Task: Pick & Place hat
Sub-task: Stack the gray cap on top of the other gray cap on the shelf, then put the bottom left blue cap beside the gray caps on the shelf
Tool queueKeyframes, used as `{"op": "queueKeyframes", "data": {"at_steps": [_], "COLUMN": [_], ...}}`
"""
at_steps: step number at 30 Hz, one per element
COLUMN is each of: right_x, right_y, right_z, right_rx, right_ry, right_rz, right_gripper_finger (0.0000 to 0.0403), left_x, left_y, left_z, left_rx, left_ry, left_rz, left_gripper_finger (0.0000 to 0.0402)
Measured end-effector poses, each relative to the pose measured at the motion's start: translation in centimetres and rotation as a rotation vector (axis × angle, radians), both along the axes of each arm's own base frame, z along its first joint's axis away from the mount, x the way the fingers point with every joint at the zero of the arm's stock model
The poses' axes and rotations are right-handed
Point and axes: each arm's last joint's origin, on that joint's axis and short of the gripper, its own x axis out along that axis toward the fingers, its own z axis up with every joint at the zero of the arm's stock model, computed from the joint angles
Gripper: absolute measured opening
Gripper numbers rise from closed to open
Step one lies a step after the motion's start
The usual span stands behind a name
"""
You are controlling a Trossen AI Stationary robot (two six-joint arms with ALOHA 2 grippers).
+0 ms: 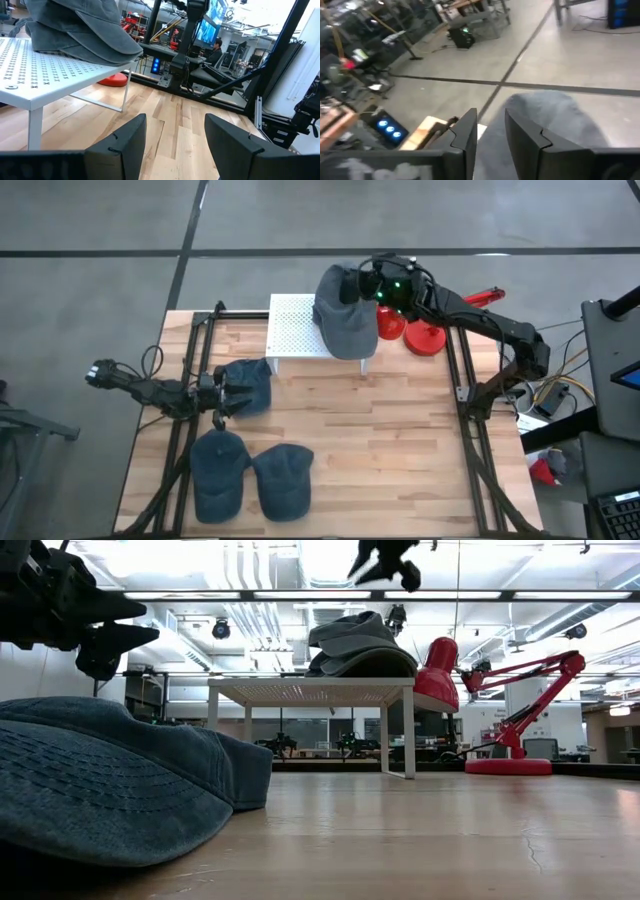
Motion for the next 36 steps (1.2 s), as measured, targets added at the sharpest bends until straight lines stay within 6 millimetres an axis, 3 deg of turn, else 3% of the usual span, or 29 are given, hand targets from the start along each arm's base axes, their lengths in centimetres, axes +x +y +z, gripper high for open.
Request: {"op": "queueKeyframes", "data": {"at_steps": [13,24,31,36], "right_x": [2.3,3.2,2.7,1.6], "right_y": [-4.0,-5.3,-5.0,-3.7], "right_z": [-4.5,-7.8,-6.6,-3.6], "right_rx": [0.101,0.213,0.191,0.111], "right_ry": [0.096,0.198,0.155,0.063], "right_rz": [0.058,0.043,0.046,0.076], "right_gripper_finger": [0.0068,0.0068,0.0068,0.0068], "left_x": [0.0,0.0,0.0,0.0], "left_y": [0.1,0.1,0.1,0.1], "left_z": [0.0,0.0,0.0,0.0], "left_rx": [0.000,-0.001,-0.002,-0.002], "left_ry": [-0.001,-0.001,-0.001,-0.001], "left_rz": [0.027,0.027,0.027,0.027], "left_gripper_finger": [0.0204,0.0204,0.0204,0.0204]}}
